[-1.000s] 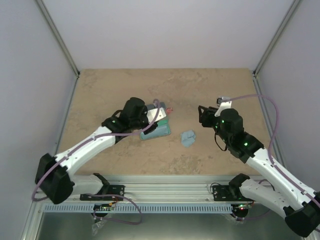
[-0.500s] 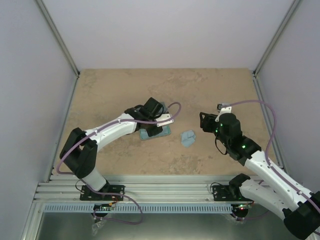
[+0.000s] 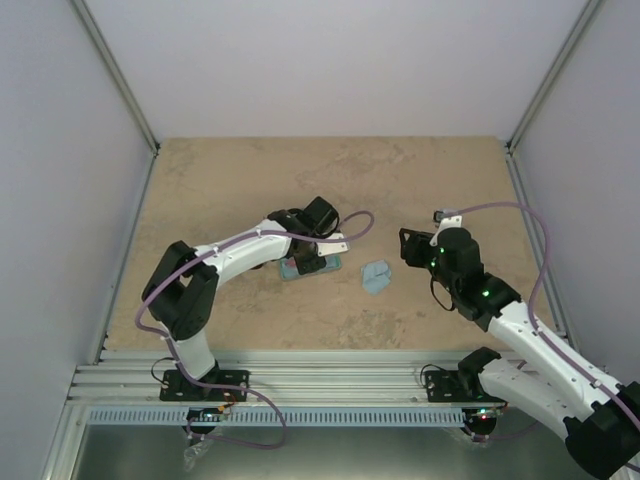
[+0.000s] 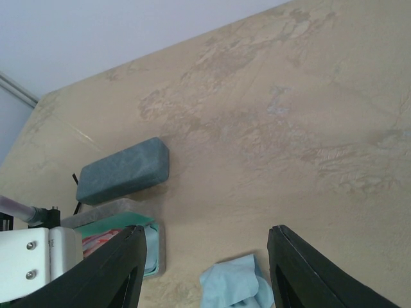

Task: Organize the sunglasses
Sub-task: Place the sunglasses in the sunglasses case.

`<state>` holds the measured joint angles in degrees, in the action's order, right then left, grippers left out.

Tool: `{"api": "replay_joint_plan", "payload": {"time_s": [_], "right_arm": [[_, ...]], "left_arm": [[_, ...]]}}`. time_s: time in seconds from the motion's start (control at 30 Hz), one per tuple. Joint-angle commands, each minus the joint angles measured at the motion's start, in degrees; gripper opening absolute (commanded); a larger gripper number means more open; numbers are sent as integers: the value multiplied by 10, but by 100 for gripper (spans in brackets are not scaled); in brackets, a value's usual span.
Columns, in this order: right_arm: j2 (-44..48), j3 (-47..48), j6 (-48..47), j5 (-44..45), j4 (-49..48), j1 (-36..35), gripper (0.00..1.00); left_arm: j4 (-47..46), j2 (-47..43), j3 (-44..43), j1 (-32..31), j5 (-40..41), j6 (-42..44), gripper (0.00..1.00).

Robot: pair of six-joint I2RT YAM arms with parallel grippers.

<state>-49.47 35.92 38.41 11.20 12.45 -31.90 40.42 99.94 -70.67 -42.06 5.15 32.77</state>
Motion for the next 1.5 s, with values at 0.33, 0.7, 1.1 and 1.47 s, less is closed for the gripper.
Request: {"api": "replay_joint_plan", "payload": {"time_s": [0.33,0.7,1.1,1.47], "right_arm": [[-12,-9,3,-8,-15,7,54],[-12,-9,0,-21,-16,8,54],[-11,-8,6,-28,-8,8,54],[-16,-5,3,-30,-9,9,54]], "left_arm": [[51,33,-20,-6,-4,13,0],[70,48,-29,-6,-30,15,0],[71,63,-46,-6,-13,8,16],[62,58,-51,-6,9,11,19]]}}
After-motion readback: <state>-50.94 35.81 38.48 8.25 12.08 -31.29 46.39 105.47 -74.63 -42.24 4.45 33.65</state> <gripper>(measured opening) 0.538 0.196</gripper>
